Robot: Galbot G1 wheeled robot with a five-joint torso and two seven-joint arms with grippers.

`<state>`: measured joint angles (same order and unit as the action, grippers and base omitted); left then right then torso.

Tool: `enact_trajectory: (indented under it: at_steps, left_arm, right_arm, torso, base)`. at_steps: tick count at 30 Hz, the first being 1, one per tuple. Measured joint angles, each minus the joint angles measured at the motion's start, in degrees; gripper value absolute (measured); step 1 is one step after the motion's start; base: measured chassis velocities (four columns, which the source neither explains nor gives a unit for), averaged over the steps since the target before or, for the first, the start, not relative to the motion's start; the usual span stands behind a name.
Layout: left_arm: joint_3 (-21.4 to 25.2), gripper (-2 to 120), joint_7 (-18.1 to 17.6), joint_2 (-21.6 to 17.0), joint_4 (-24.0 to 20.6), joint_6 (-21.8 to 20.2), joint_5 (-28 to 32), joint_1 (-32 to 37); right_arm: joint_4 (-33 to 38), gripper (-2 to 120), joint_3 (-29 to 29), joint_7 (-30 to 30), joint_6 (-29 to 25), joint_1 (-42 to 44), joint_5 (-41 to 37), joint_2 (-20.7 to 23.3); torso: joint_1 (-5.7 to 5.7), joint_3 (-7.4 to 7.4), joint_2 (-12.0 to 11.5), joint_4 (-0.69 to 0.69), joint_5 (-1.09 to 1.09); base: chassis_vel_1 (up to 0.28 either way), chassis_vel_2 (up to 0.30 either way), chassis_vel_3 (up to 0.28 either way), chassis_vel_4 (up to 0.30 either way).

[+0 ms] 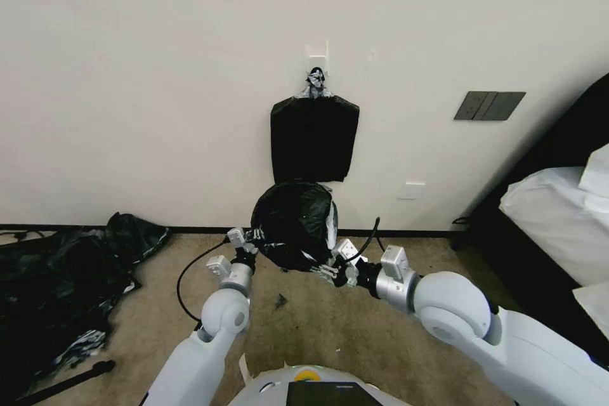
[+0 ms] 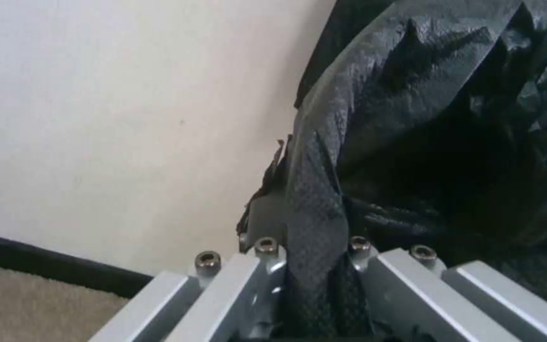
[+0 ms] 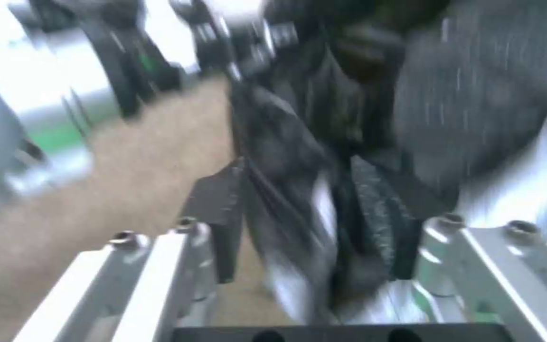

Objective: Place a trash bag onto the trash bin.

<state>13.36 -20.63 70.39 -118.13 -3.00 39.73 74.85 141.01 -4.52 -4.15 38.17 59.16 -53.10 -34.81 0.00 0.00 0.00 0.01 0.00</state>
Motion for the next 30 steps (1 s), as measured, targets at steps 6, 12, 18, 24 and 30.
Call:
enact_trajectory:
  at_steps: [6, 12, 18, 24, 30]
  left_arm:
    - [-0.7, 1, 0.06, -0.33, -0.42, 0.02, -2.63, 0.51]
    - [-1.08, 1, 1.11, -0.72, -1.48, 0.89, -6.19, 1.58]
    - [-1.57, 1, 3.09, -0.68, -1.88, 3.1, -10.2, 2.44]
    - [-1.62, 1, 4.38, -0.63, -2.0, 4.01, -11.31, 2.52]
    - [-1.6, 1, 5.44, -0.66, -1.94, 4.62, -12.19, 2.59]
  right_arm:
    - [1.22, 72, -0.56, -6.02, 0.18, -2.78, -15.33, -1.85]
    - [-1.51, 90, 1.32, -11.03, 0.4, -3.76, -23.7, -6.4]
    - [-7.8, 100, 2.99, -14.35, 1.77, -4.42, -30.96, -11.8]
    - [-11.84, 100, 2.88, -15.13, 2.16, -4.46, -32.42, -13.08]
    - [-12.26, 100, 2.72, -14.95, 2.2, -4.78, -33.84, -12.89]
  torso:
    - [0.0, 0.0, 0.0, 0.0, -0.01]
    - [0.0, 0.0, 0.0, 0.0, 0.01]
    - [0.0, 0.0, 0.0, -0.01, 0.0]
    - [0.0, 0.0, 0.0, -0.01, 0.0]
    - [0.0, 0.0, 0.0, -0.01, 0.0]
  base:
    - [0.0, 0.0, 0.0, 0.0]
    - [0.0, 0.0, 0.0, 0.0]
    - [0.0, 0.0, 0.0, 0.0]
    - [0.0, 0.0, 0.0, 0.0]
    - [0.0, 0.0, 0.0, 0.0]
